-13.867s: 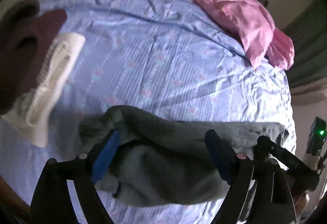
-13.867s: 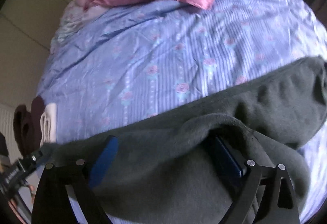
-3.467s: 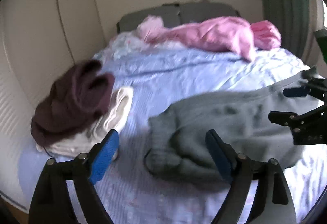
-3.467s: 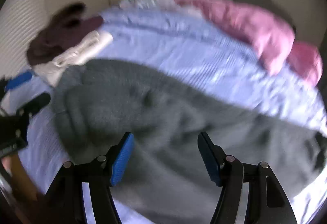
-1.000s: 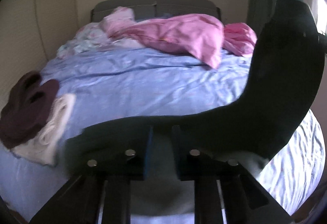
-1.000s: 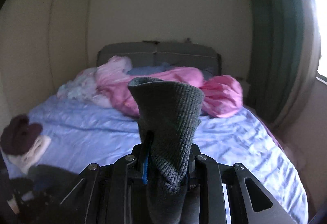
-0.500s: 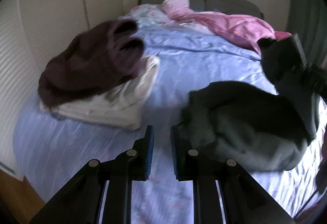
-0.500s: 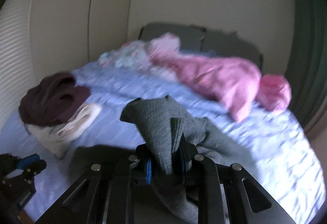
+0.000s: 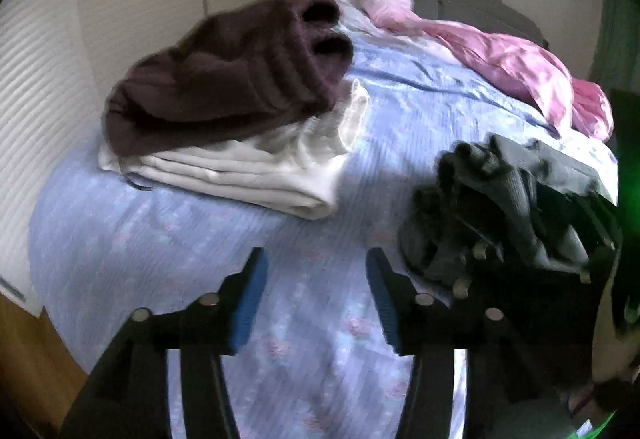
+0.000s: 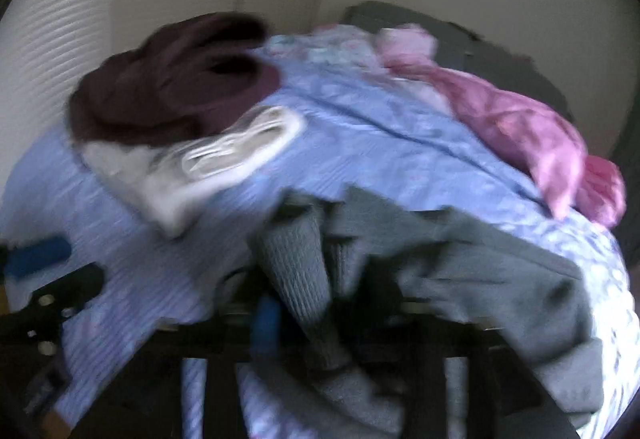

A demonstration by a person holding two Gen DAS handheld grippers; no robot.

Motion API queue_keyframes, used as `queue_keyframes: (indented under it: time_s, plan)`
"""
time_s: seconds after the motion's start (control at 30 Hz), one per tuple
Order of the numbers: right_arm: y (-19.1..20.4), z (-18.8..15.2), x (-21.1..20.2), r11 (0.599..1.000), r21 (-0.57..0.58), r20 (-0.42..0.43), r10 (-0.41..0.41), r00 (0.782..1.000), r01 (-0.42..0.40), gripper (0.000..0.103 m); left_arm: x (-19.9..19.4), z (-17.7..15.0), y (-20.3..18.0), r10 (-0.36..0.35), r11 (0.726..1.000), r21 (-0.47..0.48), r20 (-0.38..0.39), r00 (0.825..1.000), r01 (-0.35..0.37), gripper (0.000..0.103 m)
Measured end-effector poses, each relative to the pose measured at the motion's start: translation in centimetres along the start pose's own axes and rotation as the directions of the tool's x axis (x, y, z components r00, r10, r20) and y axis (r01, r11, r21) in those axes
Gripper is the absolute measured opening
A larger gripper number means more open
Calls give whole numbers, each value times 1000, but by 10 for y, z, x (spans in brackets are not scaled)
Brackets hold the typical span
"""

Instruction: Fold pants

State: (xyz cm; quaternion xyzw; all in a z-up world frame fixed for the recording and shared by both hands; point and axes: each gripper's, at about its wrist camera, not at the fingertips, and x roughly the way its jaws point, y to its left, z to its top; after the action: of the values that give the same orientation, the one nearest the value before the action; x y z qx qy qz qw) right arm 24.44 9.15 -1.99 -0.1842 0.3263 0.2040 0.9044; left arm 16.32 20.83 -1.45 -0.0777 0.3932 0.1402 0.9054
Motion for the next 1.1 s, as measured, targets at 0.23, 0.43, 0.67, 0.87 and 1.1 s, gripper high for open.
queue_keyframes:
  time_s: [0.23, 0.43, 0.67, 0.87, 1.1]
  plan:
    - [5, -1, -30, 993, 20, 36, 111, 993, -112, 85, -25, 11, 36, 56, 996, -79, 49, 997, -52, 65]
    - [-49, -14, -123, 993, 116, 231, -10, 973, -18, 85, -44, 19, 12, -100, 993, -59, 78, 992, 104, 67]
    - [-194, -73, -153, 844, 514, 163, -273, 948, 155, 87, -42, 25, -71, -288, 954, 113, 94, 953, 277, 67]
    - [-265, -137, -150, 624, 736, 24, -411, 911, 262, 87, -24, 29, -140, -262, 940, 244, 68, 963, 239, 65]
    - [-280, -195, -129, 430, 891, 21, -360, 933, 147, 87, 10, 33, -148, -242, 963, 120, 8, 970, 239, 63]
